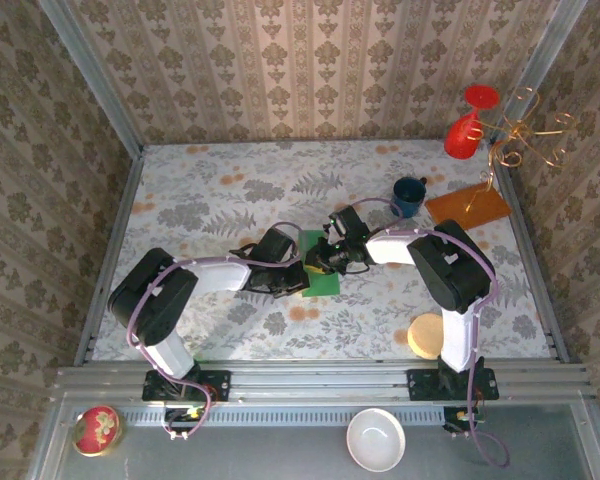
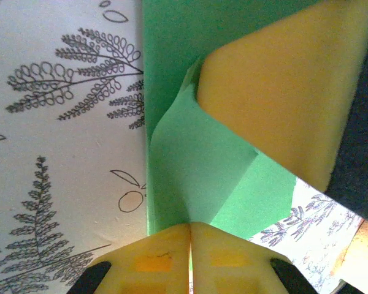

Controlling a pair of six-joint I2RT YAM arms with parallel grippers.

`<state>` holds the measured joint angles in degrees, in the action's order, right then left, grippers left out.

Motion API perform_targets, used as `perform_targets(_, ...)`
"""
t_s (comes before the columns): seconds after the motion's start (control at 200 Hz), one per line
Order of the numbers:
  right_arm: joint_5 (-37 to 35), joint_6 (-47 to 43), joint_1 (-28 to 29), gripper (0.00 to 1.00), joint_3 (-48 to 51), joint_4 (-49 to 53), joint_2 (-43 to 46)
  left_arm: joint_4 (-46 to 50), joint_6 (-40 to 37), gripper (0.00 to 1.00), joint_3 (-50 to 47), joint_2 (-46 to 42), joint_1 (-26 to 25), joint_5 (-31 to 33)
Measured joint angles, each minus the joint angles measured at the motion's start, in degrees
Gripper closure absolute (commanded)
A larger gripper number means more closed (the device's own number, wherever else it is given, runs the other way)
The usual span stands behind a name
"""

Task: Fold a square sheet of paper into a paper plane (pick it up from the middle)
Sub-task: Fold the triangle a second time at the center of the table.

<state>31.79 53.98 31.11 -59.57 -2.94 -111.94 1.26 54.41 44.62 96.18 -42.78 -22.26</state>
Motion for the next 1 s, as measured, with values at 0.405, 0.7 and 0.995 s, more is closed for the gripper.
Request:
perform_targets(0.405, 0.0, -0.2, 0.0, 0.83, 0.0, 0.4, -0.3, 0.6, 0.0, 0.91, 0.0, 0.4, 0.0, 0.1)
perform_targets(0.7, 0.0, -0.9, 0.0, 0.84, 0.0, 0.5, -0.5, 2.1, -0.2, 0.9, 0.2, -0.2, 0.0, 0.3)
perform_targets(0.995, 0.0, -0.9, -0.1, 0.9, -0.1, 0.6, -0.8, 3.0, -0.6, 0.91, 2.5, -1.2, -0.3, 0.7)
